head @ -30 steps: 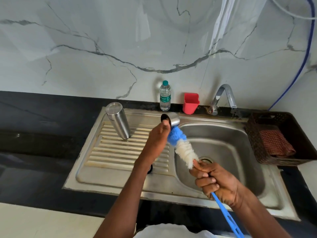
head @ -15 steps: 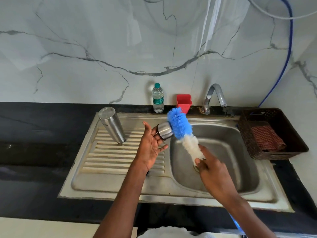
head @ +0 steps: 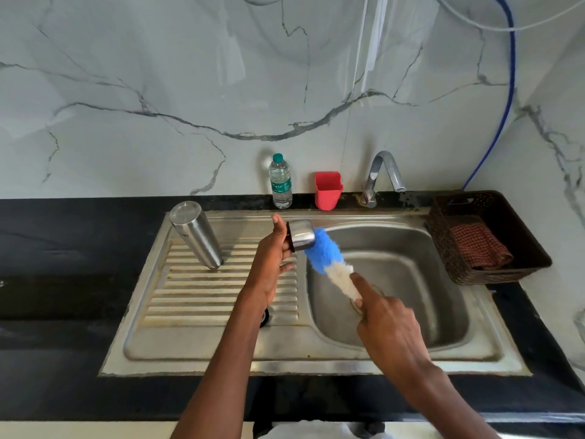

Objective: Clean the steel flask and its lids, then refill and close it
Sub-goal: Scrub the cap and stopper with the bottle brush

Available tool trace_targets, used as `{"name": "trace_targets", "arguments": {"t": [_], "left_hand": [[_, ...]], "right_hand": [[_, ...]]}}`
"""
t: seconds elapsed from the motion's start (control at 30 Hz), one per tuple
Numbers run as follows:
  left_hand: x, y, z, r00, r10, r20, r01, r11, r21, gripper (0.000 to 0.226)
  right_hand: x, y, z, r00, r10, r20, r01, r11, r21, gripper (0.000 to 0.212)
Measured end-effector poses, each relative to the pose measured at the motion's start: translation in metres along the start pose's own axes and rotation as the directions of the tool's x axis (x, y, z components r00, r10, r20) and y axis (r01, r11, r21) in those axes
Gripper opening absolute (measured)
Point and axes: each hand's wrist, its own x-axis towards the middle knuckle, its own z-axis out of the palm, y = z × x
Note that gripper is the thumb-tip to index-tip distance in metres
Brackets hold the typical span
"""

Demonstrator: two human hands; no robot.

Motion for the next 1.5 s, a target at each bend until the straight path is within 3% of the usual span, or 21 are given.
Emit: {"name": "trace_targets", "arguments": {"t": [0.2, 0.3, 0.37, 0.43, 0.5, 0.57, 0.63, 0.73, 0.87, 1.0, 1.1, 1.27, 1.37, 1.5], "left_hand": [[0.004, -0.007, -0.005, 0.993, -0.008, -0.114, 0.003, 0.999, -0.041, 0.108], [0.009, -0.017, -0.009, 0.997, -0.028, -0.07, 0.026, 0.999, -0.018, 0.119], [0.012, -0.02, -0.009, 1.0, -0.03, -0.007, 0.03, 1.0, 0.008, 0.104], [0.013, -0.021, -0.012, 1.0, -0.017, 0.007, 0.017, 1.0, -0.016, 0.07], [0.016, -0.023, -0.017, 0.999, -0.01, -0.031, 0.005, 0.989, -0.147, 0.033], [0.016, -0.024, -0.024, 0.996, -0.038, -0.082, 0.013, 0.96, -0.281, 0.023], [0.015, -0.028, -0.032, 0.989, -0.05, -0.136, 0.009, 0.958, -0.285, 0.024], [0.015, -0.042, -0.046, 0.951, -0.02, -0.308, -0.029, 0.987, -0.155, 0.022], [0.014, -0.059, -0.069, 0.864, -0.046, -0.501, -0.011, 0.994, -0.11, 0.063], [0.015, -0.077, -0.096, 0.793, -0.089, -0.602, 0.009, 0.991, -0.136, 0.057], [0.02, -0.086, -0.105, 0.765, -0.036, -0.643, 0.023, 0.999, -0.028, 0.058], [0.046, -0.075, -0.092, 0.828, 0.046, -0.559, 0.117, 0.96, 0.253, 0.036], [0.071, -0.075, -0.082, 0.864, 0.097, -0.494, 0.182, 0.855, 0.486, 0.045], [0.1, -0.075, -0.078, 0.901, 0.116, -0.419, 0.262, 0.625, 0.735, 0.06]], "right_hand": [[-0.012, 0.001, 0.004, 0.997, 0.037, -0.062, -0.036, 0.999, 0.019, 0.078], [-0.001, -0.006, 0.004, 0.999, -0.002, -0.049, 0.004, 0.999, 0.033, 0.077], [0.017, -0.006, 0.008, 0.999, 0.004, -0.032, -0.001, 0.996, 0.087, 0.069], [0.034, 0.002, 0.01, 0.999, 0.037, 0.01, -0.038, 0.98, 0.197, 0.059], [0.039, 0.014, 0.013, 0.995, 0.068, 0.071, -0.085, 0.96, 0.266, 0.053], [0.037, 0.026, 0.02, 0.986, 0.096, 0.139, -0.135, 0.944, 0.301, 0.049], [0.034, 0.037, 0.028, 0.971, 0.123, 0.206, -0.192, 0.914, 0.358, 0.045], [0.031, 0.041, 0.041, 0.949, 0.148, 0.277, -0.257, 0.873, 0.414, 0.04], [0.035, 0.027, 0.05, 0.938, 0.106, 0.331, -0.258, 0.848, 0.462, 0.038], [0.047, 0.011, 0.056, 0.931, 0.064, 0.359, -0.255, 0.818, 0.516, 0.039], [0.055, 0.004, 0.062, 0.923, 0.066, 0.379, -0.271, 0.81, 0.519, 0.04], [0.066, -0.001, 0.065, 0.923, 0.074, 0.378, -0.283, 0.797, 0.534, 0.037], [0.074, -0.001, 0.066, 0.92, 0.086, 0.382, -0.295, 0.794, 0.531, 0.037], [0.079, 0.002, 0.065, 0.924, 0.103, 0.369, -0.304, 0.784, 0.542, 0.038]]}}
